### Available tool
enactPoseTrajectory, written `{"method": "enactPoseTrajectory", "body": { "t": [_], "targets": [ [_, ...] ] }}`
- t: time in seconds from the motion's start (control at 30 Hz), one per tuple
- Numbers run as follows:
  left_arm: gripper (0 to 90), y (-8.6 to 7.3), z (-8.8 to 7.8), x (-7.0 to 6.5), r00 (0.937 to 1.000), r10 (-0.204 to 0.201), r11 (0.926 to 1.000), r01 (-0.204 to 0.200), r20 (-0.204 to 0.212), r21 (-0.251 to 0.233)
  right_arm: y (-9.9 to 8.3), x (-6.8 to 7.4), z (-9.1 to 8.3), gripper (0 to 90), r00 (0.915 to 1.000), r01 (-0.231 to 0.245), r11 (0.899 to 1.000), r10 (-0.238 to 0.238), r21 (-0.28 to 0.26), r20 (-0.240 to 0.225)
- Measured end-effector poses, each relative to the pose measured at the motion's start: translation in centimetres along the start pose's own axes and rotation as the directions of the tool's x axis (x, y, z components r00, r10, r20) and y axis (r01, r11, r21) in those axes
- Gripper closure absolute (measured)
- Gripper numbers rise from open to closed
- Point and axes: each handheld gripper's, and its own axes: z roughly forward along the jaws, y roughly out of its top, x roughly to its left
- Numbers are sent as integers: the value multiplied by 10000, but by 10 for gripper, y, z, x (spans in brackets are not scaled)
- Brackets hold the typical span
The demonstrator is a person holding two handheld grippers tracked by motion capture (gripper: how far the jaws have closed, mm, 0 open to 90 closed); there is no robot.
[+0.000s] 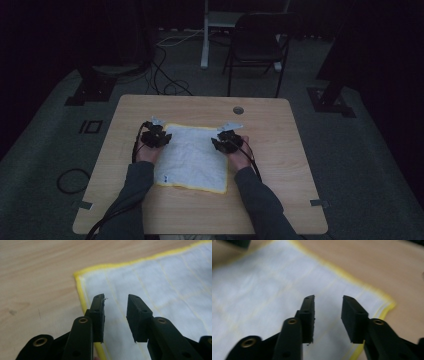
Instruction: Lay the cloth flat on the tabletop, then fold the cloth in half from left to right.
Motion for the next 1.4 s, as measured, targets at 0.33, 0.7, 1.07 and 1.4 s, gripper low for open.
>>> {"method": "enactPoseTrajectory", "body": {
  "t": [0.33, 0.7, 1.07, 1.4],
  "targets": [
    [671, -50, -21, -19, 9976, 493, 9988, -491, 482, -51, -41, 27, -14, 552, 9961, 775, 9940, -740, 774, -482],
    [676, -69, -28, -29, 9964, 624, 9980, -626, 577, 15, -65, 26, -27, 546, 9975, 400, 9968, -358, 690, -608],
    [670, -82, -36, -49, 9950, 513, 9984, -490, 853, -294, -82, 22, -45, 542, 9979, 309, 9980, -277, 548, -594],
    [653, -86, -41, -67, 9932, 743, 9972, -732, 895, -157, -93, 20, -58, 539, 9988, 151, 9984, -125, 545, -474]
  ]
}}
